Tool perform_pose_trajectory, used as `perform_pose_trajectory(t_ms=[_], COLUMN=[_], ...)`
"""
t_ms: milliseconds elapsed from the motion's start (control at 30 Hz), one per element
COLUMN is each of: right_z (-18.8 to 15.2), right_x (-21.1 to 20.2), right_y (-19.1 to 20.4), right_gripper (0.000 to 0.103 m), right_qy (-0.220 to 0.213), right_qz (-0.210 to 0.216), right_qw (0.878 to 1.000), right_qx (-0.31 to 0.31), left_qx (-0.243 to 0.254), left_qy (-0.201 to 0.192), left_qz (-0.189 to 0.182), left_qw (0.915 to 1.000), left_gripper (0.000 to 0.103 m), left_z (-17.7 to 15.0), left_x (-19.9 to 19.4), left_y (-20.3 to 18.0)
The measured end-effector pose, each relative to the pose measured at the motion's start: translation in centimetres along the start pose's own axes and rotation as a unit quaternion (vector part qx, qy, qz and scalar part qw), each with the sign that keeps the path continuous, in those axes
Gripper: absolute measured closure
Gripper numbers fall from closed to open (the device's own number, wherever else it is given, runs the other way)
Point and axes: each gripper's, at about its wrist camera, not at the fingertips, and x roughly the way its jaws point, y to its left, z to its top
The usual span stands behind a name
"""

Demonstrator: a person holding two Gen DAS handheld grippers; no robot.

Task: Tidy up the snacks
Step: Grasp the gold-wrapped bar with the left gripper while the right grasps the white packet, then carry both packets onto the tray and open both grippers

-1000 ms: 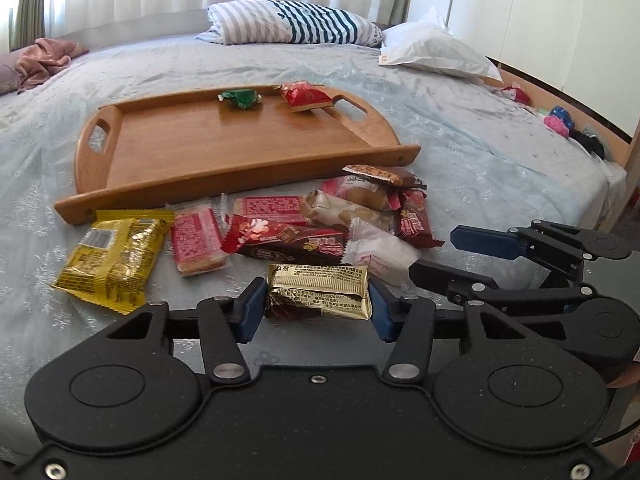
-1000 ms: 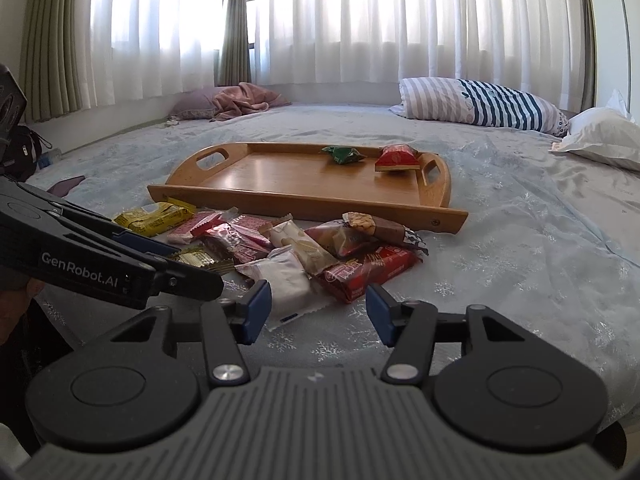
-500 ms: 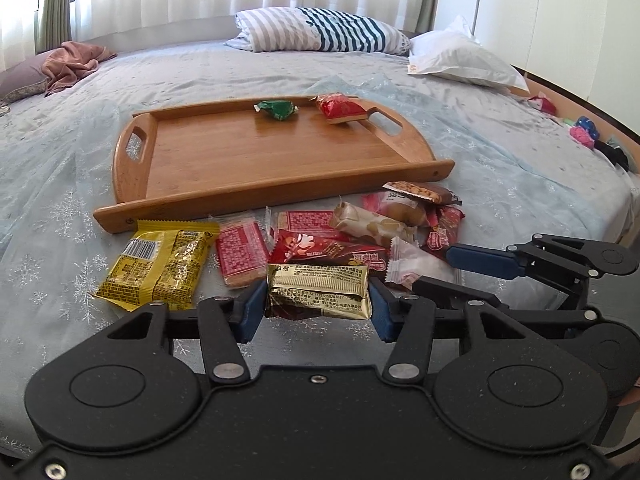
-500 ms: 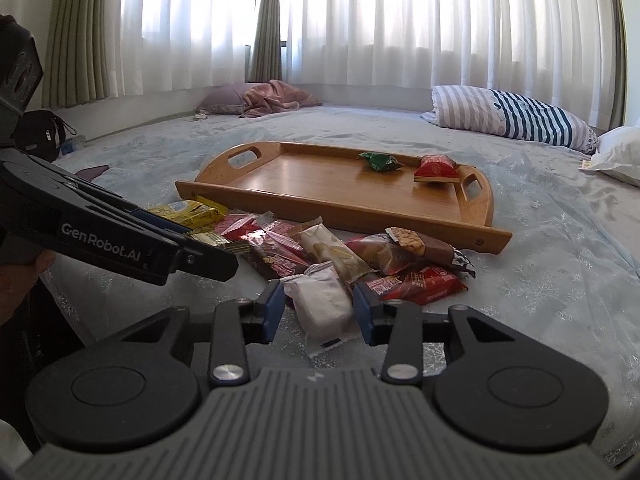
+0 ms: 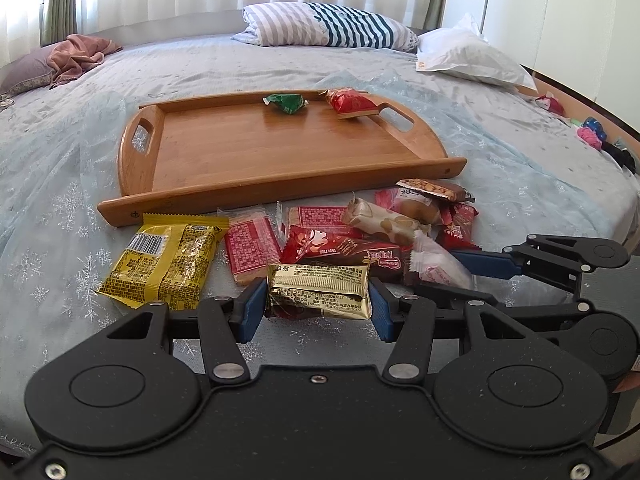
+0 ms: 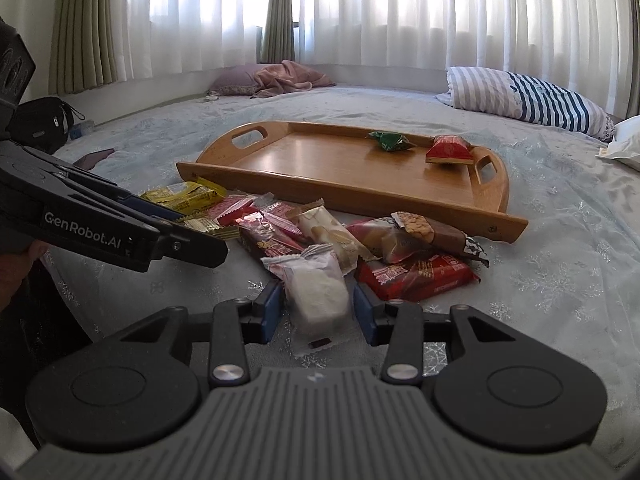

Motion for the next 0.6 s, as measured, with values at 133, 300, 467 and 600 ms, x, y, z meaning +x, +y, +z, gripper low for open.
perform_pose_trajectory(t_ms=[133, 300, 467, 600], right_z=[0.1, 0.3, 0.9, 2.3], right_x=[0.2, -0.4, -1.5, -1.8], right_y=[0.5, 1.3, 1.8, 1.1], right_gripper=[0.064, 0.065, 0.065, 0.065], right_qy=[-0.001, -0.007, -0.023, -0.035], right_qz=[-0.004, -0.004, -0.011, -0.036], right_qw=[1.0, 1.0, 0.999, 0.998], right_qx=[0.008, 0.019, 0.026, 0.039], left_qx=[-0.005, -0.012, -0.013, -0.016], left_qy=[0.0, -0.01, -0.023, -0.039], left_qz=[0.0, 0.004, 0.004, 0.007], left_qw=[1.0, 0.9999, 0.9997, 0.9991], left_gripper=[0.052, 0.052, 0.052, 0.052], left_z=[0.1, 0.6, 1.4, 2.9], left_x=[0.1, -0.1, -0.3, -0.1], left_y=[0.3, 0.5, 0.7, 1.1])
